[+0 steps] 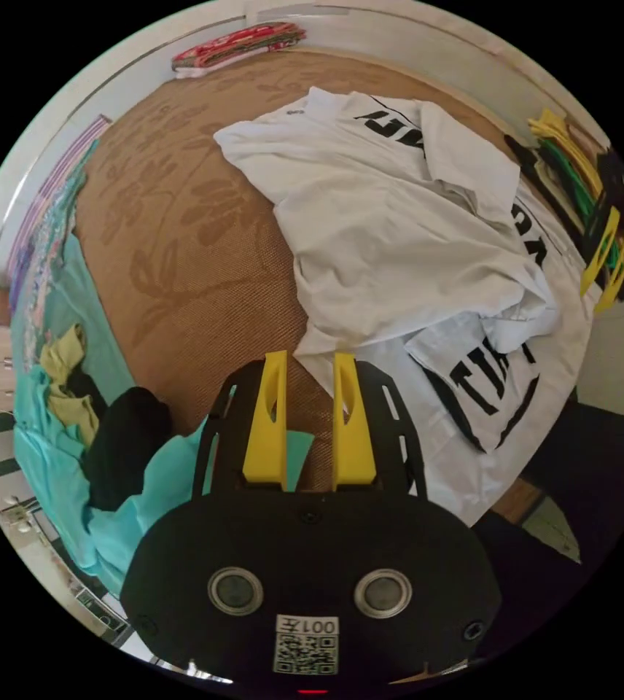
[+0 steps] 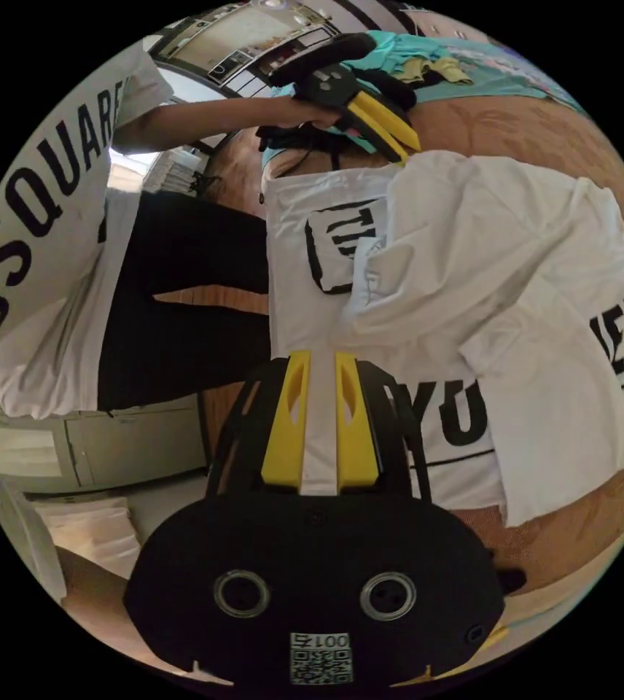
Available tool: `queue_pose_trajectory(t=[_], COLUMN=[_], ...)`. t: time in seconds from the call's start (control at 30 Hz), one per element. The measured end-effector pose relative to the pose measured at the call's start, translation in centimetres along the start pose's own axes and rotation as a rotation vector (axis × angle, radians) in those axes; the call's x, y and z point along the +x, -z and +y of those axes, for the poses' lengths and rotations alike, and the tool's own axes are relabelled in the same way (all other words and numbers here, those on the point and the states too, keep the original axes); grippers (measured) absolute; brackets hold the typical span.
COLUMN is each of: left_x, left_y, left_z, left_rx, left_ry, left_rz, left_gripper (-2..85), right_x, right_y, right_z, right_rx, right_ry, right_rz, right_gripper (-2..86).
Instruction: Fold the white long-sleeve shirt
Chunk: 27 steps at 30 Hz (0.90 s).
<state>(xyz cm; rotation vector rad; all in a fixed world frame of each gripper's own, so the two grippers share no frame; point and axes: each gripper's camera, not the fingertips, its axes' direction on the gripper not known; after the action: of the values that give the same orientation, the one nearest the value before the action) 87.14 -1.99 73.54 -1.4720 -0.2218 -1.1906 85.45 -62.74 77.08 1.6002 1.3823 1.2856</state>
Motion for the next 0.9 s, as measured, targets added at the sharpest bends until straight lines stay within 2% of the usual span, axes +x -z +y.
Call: queue_pose_trajectory(t=[0.1,0.17,0.33,0.47,0.63,0.7,0.9], left_x=[1.2,1.7,2.8,3.2,2.6,2.8,2.0], left_y=[0.9,1.0,0.7,1.4,2.2,2.0,1.6], left_z=[-1.2,-1.9,-3.9,-4.3,-4.5,-5.0,-6.4], left_rx=[0.031,0.046,0.053,0.038,0.065,0.063,0.041], left_ry=[-0.028,-0.042,-0.124,-0.225,-0.27,-0.293,-0.27], left_rz=[-0.11,-0.116,-0.125,-0.12,-0.02,-0.038,-0.069], left_gripper=[6.0,6.0,5.1,4.8,5.7,5.5,-0.3], right_x=[1.2,2.8,9.8,15.5,19.2,20.0,21.0], right_y=[2.6,5.0,7.7,8.5,8.6,8.7,10.5], right_z=[0.4,-0.6,-6.3,-10.4,-13.0,-13.6,-13.6], right_rx=[0.079,0.2,0.262,0.342,0.338,0.343,0.446], right_ry=[-0.053,-0.093,-0.24,-0.301,-0.345,-0.37,-0.424], right_rz=[0.096,0.258,0.524,0.475,0.409,0.373,0.368], right_gripper=[4.2,5.6,8.1,7.7,6.4,4.9,1.8])
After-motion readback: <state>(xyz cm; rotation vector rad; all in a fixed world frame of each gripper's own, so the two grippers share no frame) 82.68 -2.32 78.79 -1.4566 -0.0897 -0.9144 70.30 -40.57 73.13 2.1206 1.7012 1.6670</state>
